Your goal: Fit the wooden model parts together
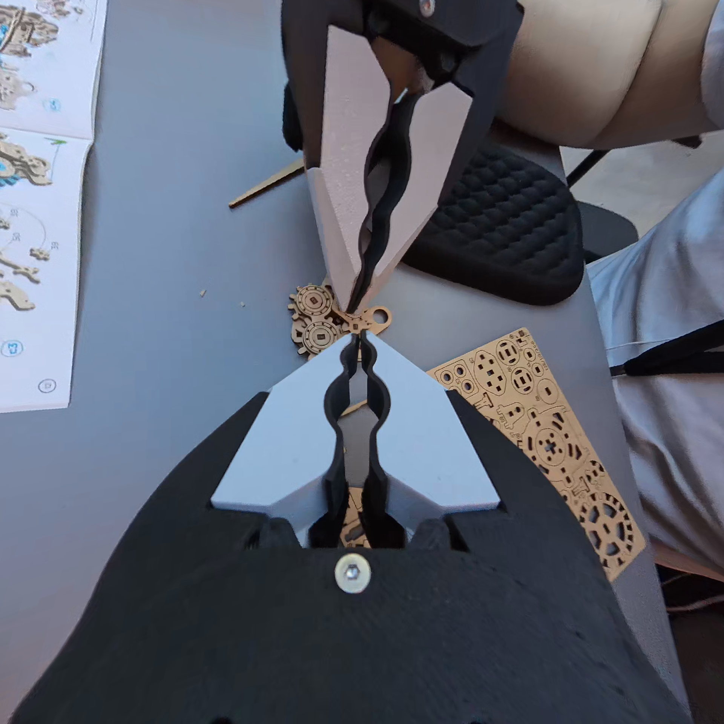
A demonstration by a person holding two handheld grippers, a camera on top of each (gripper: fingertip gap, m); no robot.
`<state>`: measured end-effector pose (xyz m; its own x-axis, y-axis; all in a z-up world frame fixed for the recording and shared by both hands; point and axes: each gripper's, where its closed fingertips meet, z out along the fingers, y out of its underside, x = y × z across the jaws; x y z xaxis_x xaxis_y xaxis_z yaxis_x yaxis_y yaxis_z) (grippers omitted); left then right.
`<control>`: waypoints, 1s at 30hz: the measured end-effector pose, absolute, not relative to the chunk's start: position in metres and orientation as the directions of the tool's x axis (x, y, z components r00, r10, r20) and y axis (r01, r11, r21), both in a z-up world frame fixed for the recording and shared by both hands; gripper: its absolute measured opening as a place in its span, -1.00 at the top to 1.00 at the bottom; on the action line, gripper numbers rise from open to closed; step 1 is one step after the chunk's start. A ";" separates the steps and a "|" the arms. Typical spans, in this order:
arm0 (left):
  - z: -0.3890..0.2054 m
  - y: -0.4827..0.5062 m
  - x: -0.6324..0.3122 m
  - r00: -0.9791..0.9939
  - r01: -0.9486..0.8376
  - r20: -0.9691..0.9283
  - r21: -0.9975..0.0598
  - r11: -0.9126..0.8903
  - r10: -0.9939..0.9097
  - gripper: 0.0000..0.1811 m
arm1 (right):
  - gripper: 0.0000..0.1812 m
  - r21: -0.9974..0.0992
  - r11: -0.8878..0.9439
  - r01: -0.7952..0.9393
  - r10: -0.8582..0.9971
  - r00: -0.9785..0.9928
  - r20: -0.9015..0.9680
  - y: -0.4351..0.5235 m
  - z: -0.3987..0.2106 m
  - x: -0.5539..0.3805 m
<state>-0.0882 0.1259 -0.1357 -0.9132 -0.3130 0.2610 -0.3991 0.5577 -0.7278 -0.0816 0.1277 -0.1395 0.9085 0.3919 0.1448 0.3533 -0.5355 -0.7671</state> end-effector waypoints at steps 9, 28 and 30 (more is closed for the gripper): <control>-0.150 0.120 -0.087 -0.941 -0.312 0.145 -0.721 0.619 -0.305 1.00 | 1.00 -0.763 -0.558 0.326 0.401 0.911 0.097 0.129 -0.147 -0.084; -0.151 0.122 -0.077 -0.914 -0.359 0.136 -0.709 0.607 -0.381 0.83 | 1.00 -0.777 -0.569 0.271 0.314 0.944 0.100 0.129 -0.147 -0.077; -0.151 0.121 -0.079 -0.917 -0.358 0.143 -0.708 0.608 -0.373 0.85 | 1.00 -0.781 -0.563 0.272 0.315 0.944 0.102 0.129 -0.147 -0.077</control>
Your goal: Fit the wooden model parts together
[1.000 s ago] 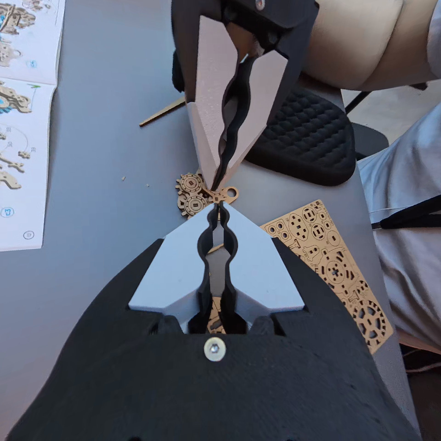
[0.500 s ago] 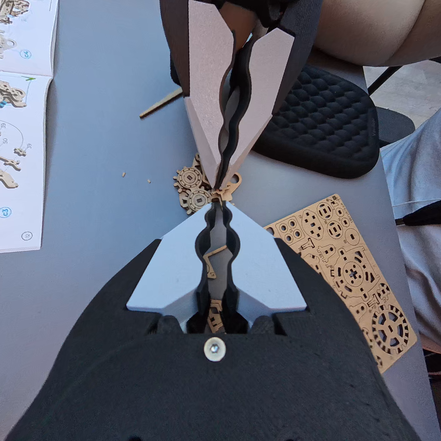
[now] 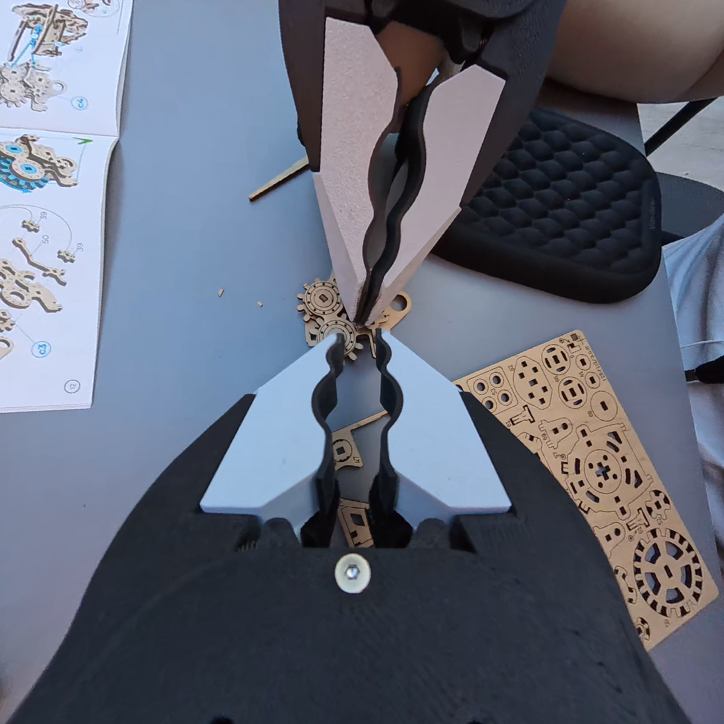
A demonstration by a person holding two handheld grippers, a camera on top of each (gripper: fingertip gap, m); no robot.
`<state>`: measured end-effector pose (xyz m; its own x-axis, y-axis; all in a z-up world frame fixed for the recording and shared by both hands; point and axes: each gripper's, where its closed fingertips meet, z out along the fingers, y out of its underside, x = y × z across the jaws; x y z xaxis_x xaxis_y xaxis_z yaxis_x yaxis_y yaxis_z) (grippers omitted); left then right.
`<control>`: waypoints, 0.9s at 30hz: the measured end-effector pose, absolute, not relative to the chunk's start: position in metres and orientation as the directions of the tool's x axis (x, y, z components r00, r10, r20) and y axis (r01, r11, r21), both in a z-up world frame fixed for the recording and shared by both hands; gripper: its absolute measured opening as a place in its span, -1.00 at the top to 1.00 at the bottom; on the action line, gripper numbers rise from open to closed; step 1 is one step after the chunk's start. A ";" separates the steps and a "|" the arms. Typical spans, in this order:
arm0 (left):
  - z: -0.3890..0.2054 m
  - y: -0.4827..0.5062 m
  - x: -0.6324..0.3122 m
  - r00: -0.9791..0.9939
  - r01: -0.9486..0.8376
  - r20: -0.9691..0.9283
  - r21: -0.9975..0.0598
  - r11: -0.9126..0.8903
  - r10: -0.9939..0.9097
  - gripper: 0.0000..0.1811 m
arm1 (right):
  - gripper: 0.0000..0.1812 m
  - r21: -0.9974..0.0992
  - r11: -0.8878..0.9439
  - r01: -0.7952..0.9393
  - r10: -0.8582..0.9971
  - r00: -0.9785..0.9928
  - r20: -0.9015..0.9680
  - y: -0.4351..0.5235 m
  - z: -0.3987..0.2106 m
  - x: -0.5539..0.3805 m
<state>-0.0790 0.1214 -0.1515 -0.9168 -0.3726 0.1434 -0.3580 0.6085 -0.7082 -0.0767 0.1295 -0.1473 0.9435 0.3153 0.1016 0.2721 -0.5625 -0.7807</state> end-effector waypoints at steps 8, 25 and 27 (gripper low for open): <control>-0.152 0.129 -0.076 -0.919 -0.356 0.147 -0.710 0.607 -0.367 0.90 | 0.98 -0.772 -0.448 0.450 0.348 0.884 0.313 0.131 -0.145 -0.074; -0.132 0.129 -0.074 -0.924 -0.356 0.234 -0.813 0.460 -0.301 0.89 | 0.99 -0.821 -0.305 0.482 -0.011 0.860 0.510 0.124 -0.106 -0.018; -0.126 0.134 -0.066 -0.921 -0.342 0.210 -0.839 0.423 -0.329 0.86 | 0.99 -0.835 -0.325 0.444 -0.065 0.870 0.488 0.122 -0.107 -0.008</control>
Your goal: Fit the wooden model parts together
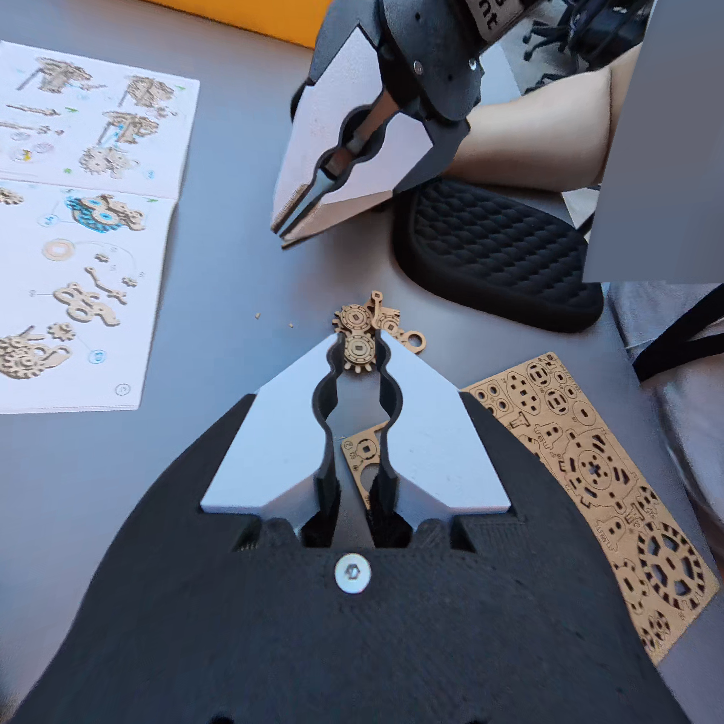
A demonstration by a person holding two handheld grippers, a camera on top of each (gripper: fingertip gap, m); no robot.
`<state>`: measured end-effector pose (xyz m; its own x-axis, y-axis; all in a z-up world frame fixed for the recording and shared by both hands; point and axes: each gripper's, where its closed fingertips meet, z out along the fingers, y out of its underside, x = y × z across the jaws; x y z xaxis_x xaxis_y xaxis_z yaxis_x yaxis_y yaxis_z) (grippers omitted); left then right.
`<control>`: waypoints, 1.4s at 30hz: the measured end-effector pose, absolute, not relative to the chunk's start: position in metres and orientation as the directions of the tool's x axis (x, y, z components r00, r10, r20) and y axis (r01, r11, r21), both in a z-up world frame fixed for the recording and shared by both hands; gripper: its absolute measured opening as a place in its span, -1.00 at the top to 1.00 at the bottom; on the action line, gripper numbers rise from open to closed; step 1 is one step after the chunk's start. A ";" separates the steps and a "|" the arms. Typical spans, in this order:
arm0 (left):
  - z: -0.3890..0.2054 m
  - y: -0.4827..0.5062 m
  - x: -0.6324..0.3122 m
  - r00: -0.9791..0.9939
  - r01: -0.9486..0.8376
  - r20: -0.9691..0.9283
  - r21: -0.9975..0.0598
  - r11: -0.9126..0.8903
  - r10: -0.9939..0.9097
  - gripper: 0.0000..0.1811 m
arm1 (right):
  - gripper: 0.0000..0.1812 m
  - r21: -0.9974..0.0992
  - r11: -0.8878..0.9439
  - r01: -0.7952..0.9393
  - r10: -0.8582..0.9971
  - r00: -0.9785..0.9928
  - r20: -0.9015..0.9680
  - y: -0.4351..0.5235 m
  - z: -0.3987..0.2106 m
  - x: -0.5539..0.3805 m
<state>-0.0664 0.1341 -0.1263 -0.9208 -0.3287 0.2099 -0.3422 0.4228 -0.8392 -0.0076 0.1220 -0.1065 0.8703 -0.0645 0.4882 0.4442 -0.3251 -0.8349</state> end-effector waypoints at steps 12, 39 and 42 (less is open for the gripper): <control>-0.130 0.128 -0.072 -0.944 -0.253 0.111 -0.849 0.465 -0.312 0.80 | 1.00 -0.893 -0.318 0.319 -0.299 0.860 0.414 0.102 -0.093 0.035; -0.125 0.106 -0.071 -0.924 -0.262 0.096 -0.864 0.429 -0.370 0.93 | 1.00 -0.853 -0.326 0.408 0.217 0.910 0.353 0.115 -0.123 -0.027; -0.129 0.106 -0.071 -0.923 -0.263 0.081 -0.846 0.463 -0.375 0.92 | 0.94 -0.830 -0.374 0.414 0.333 0.895 0.297 0.102 -0.133 -0.051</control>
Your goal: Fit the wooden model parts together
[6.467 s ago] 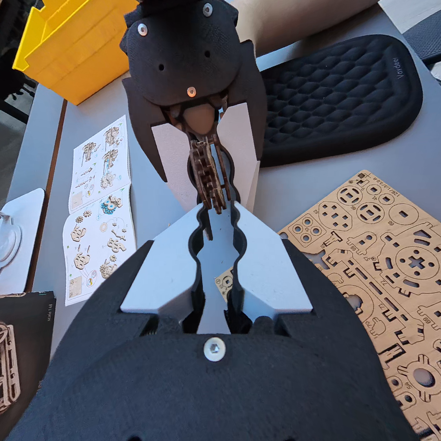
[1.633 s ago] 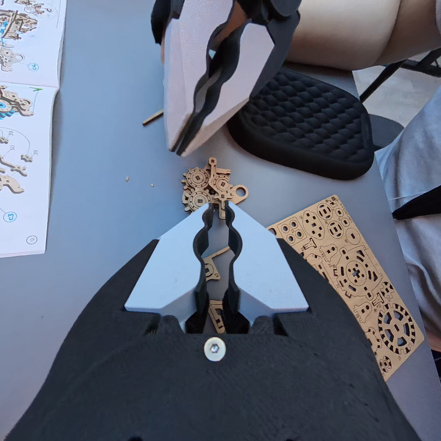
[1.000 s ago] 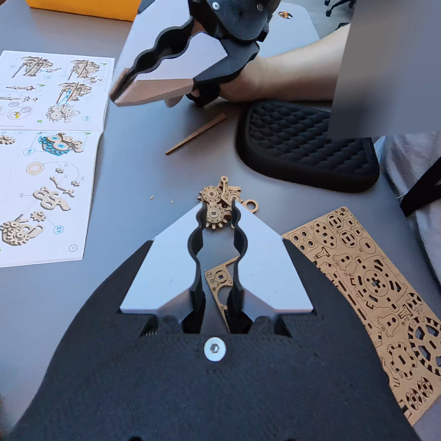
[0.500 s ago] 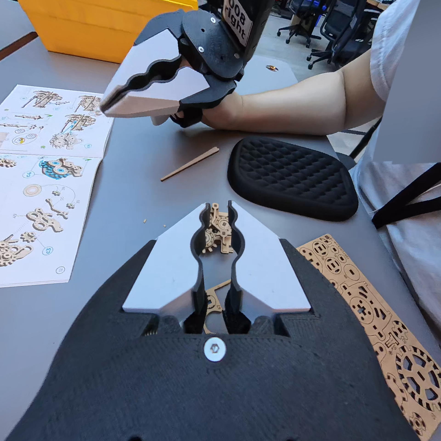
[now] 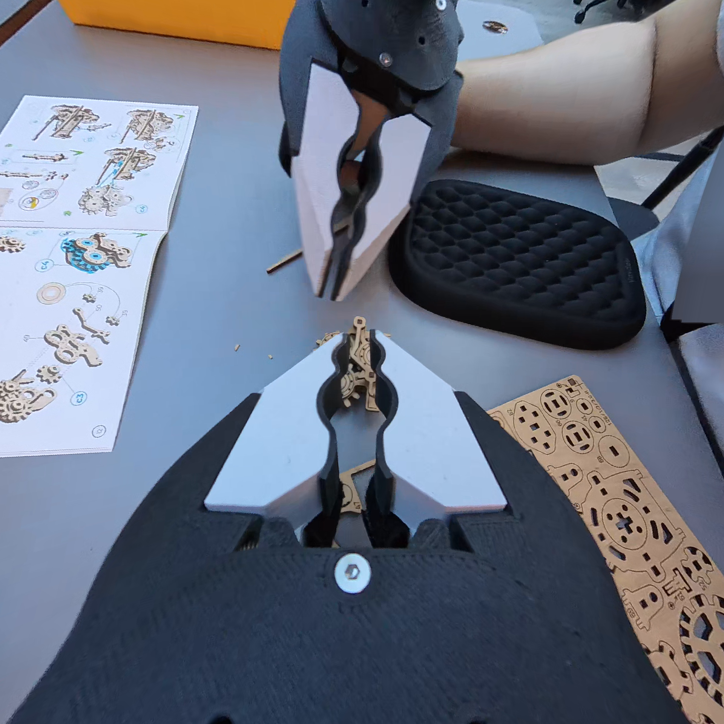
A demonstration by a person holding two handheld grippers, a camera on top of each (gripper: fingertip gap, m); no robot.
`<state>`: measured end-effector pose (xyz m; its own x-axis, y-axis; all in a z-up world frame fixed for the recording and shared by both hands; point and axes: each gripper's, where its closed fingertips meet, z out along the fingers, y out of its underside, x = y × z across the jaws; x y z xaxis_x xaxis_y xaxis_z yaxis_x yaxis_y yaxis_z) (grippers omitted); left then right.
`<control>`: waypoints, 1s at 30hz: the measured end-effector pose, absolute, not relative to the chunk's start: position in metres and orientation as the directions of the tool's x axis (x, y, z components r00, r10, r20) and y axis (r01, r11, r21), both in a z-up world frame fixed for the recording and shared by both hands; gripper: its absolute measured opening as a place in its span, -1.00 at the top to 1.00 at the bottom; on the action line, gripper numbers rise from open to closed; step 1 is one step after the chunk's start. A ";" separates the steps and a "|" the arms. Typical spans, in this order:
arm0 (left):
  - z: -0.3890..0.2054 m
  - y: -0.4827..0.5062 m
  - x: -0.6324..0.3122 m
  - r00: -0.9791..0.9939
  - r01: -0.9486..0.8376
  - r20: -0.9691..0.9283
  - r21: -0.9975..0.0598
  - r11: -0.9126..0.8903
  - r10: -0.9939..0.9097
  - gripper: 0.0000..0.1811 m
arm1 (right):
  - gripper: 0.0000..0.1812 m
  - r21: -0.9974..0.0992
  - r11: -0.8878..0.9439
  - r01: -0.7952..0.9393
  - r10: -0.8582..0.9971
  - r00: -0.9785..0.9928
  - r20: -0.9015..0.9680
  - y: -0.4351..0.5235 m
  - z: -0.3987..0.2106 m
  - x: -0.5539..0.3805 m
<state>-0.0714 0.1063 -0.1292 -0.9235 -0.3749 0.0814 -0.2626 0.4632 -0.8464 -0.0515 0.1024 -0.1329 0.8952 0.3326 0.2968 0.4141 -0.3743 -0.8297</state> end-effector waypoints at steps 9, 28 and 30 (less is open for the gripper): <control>-0.138 0.113 -0.067 -0.916 -0.237 0.008 -0.816 0.526 -0.400 0.94 | 0.91 -0.818 -0.448 0.362 0.312 0.920 0.236 0.104 -0.140 -0.069; -0.150 0.124 -0.084 -0.933 -0.326 0.158 -0.747 0.579 -0.323 0.90 | 1.00 -0.891 -0.388 0.235 0.265 0.955 0.136 0.116 -0.118 -0.077; -0.150 0.120 -0.086 -0.936 -0.320 0.158 -0.750 0.578 -0.313 0.89 | 1.00 -0.874 -0.435 0.218 0.270 0.957 0.105 0.120 -0.127 -0.080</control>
